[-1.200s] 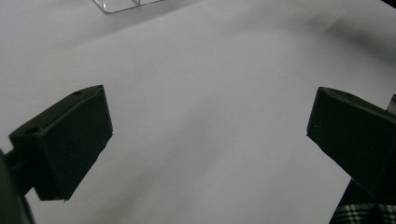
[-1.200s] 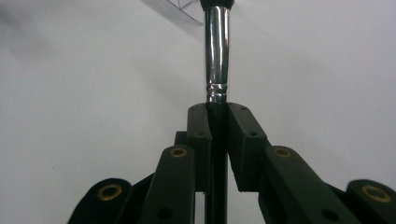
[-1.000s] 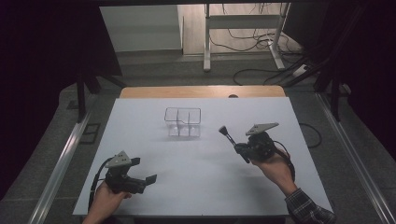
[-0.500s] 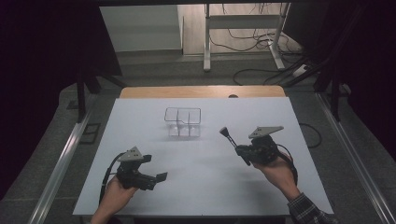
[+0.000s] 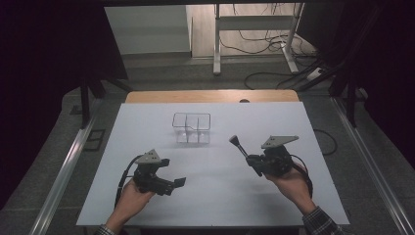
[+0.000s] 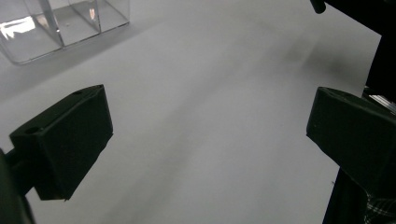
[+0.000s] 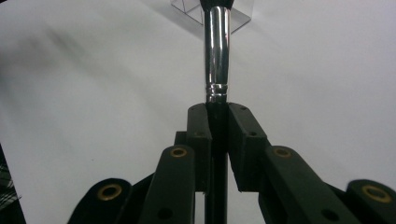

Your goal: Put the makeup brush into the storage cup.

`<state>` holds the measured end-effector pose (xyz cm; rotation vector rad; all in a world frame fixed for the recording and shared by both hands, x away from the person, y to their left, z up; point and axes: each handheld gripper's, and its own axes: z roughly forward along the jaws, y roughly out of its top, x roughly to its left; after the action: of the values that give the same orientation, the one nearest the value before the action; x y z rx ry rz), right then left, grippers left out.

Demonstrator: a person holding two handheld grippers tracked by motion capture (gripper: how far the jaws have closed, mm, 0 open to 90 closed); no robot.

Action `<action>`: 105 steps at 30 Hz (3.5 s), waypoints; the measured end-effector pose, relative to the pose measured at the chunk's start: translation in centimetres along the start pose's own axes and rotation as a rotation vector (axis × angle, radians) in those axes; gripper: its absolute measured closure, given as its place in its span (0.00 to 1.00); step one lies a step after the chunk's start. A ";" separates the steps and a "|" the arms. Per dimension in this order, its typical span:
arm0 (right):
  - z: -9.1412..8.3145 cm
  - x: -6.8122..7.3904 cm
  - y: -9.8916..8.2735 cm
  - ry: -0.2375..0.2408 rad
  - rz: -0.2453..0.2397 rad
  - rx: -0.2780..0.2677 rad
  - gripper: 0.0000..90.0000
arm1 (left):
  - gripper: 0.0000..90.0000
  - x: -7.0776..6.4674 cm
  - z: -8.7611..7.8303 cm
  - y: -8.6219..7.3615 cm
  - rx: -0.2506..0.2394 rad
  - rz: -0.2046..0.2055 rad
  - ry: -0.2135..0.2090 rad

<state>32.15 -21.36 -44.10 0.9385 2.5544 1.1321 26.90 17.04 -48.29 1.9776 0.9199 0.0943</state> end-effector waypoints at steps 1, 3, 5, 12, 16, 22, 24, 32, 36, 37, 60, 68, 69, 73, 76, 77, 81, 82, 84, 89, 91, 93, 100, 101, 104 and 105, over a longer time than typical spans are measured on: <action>0.0 0.1 0.0 0.001 -0.002 -0.002 0.89 | 0.01 0.0 0.1 0.1 0.001 0.003 -0.002; -0.1 0.2 -0.1 0.004 -0.003 -0.002 0.89 | 0.01 -0.1 0.4 0.4 0.001 0.005 -0.007; -0.1 0.5 -0.2 0.007 -0.004 -0.005 0.89 | 0.01 -0.2 0.8 0.9 -0.003 0.007 -0.017; -0.3 1.2 -0.3 0.016 -0.010 -0.015 0.89 | 0.01 -0.7 1.8 1.7 0.003 0.030 -0.039; -0.3 1.6 -0.4 0.023 -0.012 -0.018 0.89 | 0.01 -1.1 2.4 2.2 0.009 0.036 -0.053; -0.2 2.0 -0.5 0.033 -0.016 -0.020 0.89 | 0.00 -1.4 3.0 2.8 0.000 0.029 -0.098; -0.2 2.1 -0.5 0.037 -0.020 -0.023 0.89 | 0.00 -1.5 3.2 3.0 -0.004 0.024 -0.113; 0.1 2.7 -0.4 0.048 -0.031 -0.022 0.89 | 0.00 -1.7 3.9 3.5 -0.020 0.016 -0.164; 0.3 3.0 -0.3 0.055 -0.038 -0.024 0.89 | 0.00 -1.7 4.2 3.6 -0.027 0.007 -0.192; 0.3 3.1 -0.3 0.056 -0.040 -0.025 0.89 | 0.00 -1.8 4.3 3.7 -0.029 0.005 -0.198; 1.8 5.2 0.1 0.116 -0.077 -0.025 0.89 | 0.00 -2.6 6.1 3.8 -0.028 -0.022 -0.299; 2.1 5.9 0.3 0.137 -0.085 -0.032 0.89 | 0.03 -2.6 6.2 3.7 -0.033 -0.042 -0.325; 2.1 5.9 0.3 0.137 -0.085 -0.032 0.89 | 0.03 -2.5 6.2 3.7 -0.033 -0.045 -0.326; 2.3 6.2 0.3 0.148 -0.091 -0.032 0.89 | 0.07 -2.5 6.2 3.7 -0.032 -0.045 -0.335; 2.3 6.4 0.4 0.156 -0.094 -0.035 0.89 | 0.11 -2.6 6.2 3.7 -0.035 -0.043 -0.348; 2.4 6.5 0.4 0.158 -0.094 -0.037 0.89 | 0.14 -2.6 6.1 3.8 -0.037 -0.043 -0.355; 2.6 6.9 0.4 0.168 -0.103 -0.036 0.89 | 0.28 -2.6 6.0 3.8 -0.049 -0.048 -0.379; 2.6 6.9 0.4 0.168 -0.103 -0.036 0.89 | 0.28 -2.6 5.9 3.8 -0.051 -0.051 -0.383; 2.7 7.0 0.4 0.171 -0.106 -0.037 0.89 | 0.35 -2.6 5.9 3.8 -0.050 -0.058 -0.388; 2.8 7.3 0.4 0.178 -0.115 -0.037 0.89 | 0.51 -2.6 6.0 3.8 -0.045 -0.069 -0.407; 2.9 7.3 0.4 0.180 -0.118 -0.036 0.89 | 0.56 -2.5 6.0 3.8 -0.045 -0.074 -0.417; 2.9 7.4 0.4 0.181 -0.117 -0.037 0.89 | 0.60 -2.4 6.0 3.7 -0.046 -0.078 -0.428; 2.9 7.5 0.5 0.191 -0.133 -0.045 0.89 | 0.76 -1.9 6.0 3.5 -0.058 -0.109 -0.463; 2.9 7.6 0.5 0.194 -0.135 -0.044 0.89 | 0.79 -1.8 6.0 3.5 -0.058 -0.115 -0.469; 3.0 7.7 0.5 0.195 -0.135 -0.045 0.88 | 0.83 -1.4 6.0 3.4 -0.062 -0.130 -0.501; 3.1 7.8 0.5 0.198 -0.144 -0.042 0.88 | 0.85 -1.4 6.0 3.4 -0.061 -0.133 -0.509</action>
<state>27.57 -14.46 -45.29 0.6499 2.6885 1.2888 30.23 10.86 -48.72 1.7570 0.6974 -0.4328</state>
